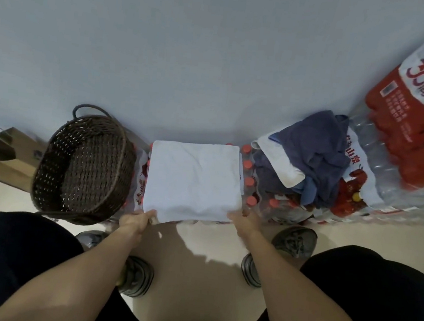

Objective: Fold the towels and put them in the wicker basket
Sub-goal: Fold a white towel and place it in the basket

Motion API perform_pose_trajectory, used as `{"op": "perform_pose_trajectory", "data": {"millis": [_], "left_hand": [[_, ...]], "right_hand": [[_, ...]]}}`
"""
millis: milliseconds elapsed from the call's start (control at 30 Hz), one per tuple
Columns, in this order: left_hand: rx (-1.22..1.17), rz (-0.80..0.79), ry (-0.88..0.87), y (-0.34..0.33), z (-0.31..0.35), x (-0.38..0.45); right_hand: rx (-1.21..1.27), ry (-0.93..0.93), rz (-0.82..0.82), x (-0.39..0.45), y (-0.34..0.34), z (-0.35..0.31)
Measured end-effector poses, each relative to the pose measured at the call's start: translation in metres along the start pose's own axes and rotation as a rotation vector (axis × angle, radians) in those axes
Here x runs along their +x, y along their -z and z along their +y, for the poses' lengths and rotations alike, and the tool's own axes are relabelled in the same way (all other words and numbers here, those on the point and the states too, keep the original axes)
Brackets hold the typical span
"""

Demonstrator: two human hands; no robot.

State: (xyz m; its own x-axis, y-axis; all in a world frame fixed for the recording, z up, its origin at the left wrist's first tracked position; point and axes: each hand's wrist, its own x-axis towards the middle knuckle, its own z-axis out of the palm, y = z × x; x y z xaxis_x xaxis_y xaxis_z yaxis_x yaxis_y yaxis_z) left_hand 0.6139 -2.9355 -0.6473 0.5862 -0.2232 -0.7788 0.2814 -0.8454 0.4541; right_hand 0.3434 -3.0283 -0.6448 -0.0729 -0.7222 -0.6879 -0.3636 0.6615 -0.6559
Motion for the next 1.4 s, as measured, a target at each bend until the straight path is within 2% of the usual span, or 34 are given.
{"op": "perform_pose_trajectory", "data": {"millis": [133,300,433,500,567,667,800,867,933,1033,1100,1167,1400], "left_hand": [[0.114,-0.053,-0.057,0.006,0.001,-0.003],[0.264,-0.311,-0.096,0.028,0.03,-0.019],[0.505,-0.249,-0.224,0.052,0.056,-0.031],[0.589,-0.266,-0.26,0.061,0.064,-0.036],[0.638,-0.285,-0.329,0.064,0.073,-0.04],[0.637,-0.3,-0.486,0.066,0.09,-0.043],[0.658,-0.407,-0.503,0.069,0.118,-0.048],[0.579,-0.46,-0.475,0.074,0.134,-0.05],[0.458,-0.586,-0.463,0.081,0.15,-0.052],[0.282,-0.679,-0.543,0.09,0.166,-0.051],[0.077,-0.64,-0.598,0.092,0.175,-0.049],[-0.069,-0.546,-0.68,0.09,0.184,-0.05],[0.061,-0.086,-1.108,0.096,0.215,-0.067]], "right_hand": [[0.101,-0.101,-0.081,0.002,-0.01,-0.003],[0.078,-0.156,-0.052,0.001,-0.019,0.0],[0.292,-0.351,-0.077,-0.004,-0.01,-0.011],[0.322,-0.389,-0.099,-0.003,-0.002,-0.021],[0.247,-0.343,-0.076,-0.003,0.006,-0.034],[0.106,-0.153,0.02,-0.007,0.02,-0.06],[0.048,0.049,-0.065,-0.022,0.037,-0.098],[0.108,0.051,-0.149,-0.03,0.047,-0.116],[0.126,0.035,-0.196,-0.039,0.055,-0.134],[0.224,-0.008,-0.286,-0.046,0.064,-0.163],[0.393,-0.03,-0.357,-0.048,0.07,-0.181],[0.49,0.056,-0.368,-0.047,0.078,-0.197],[0.065,0.547,-0.045,-0.05,0.09,-0.23]]}}
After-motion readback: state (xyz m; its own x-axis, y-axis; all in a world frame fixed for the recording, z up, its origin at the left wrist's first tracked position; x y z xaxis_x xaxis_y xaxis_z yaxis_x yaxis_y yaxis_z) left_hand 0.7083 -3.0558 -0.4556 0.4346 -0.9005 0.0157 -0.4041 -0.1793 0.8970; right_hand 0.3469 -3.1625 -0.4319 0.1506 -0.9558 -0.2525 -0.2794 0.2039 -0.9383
